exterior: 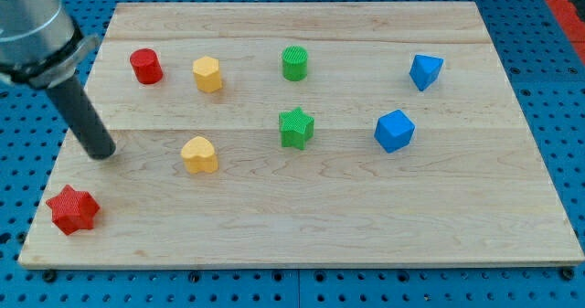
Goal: Push the heart into the red star
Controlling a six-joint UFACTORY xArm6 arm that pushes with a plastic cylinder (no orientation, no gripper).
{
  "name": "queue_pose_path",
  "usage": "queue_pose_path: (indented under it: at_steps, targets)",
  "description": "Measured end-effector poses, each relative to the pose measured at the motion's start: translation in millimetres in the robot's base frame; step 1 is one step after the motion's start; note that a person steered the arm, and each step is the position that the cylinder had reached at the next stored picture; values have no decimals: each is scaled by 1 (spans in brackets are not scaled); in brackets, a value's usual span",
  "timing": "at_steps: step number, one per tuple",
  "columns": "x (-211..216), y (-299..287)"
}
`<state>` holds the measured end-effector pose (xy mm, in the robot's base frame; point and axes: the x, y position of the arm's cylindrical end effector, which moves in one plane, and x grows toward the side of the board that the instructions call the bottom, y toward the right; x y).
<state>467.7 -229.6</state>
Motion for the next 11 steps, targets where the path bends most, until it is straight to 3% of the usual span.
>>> queue_pose_path:
  at_steps: [2,3,5,7,8,9,10,11]
  targets:
    - [-38,122]
    - [-9,156]
    - [66,142]
    - [10,161]
    - [-20,135]
    - [4,86]
    - [56,65]
    - [34,61]
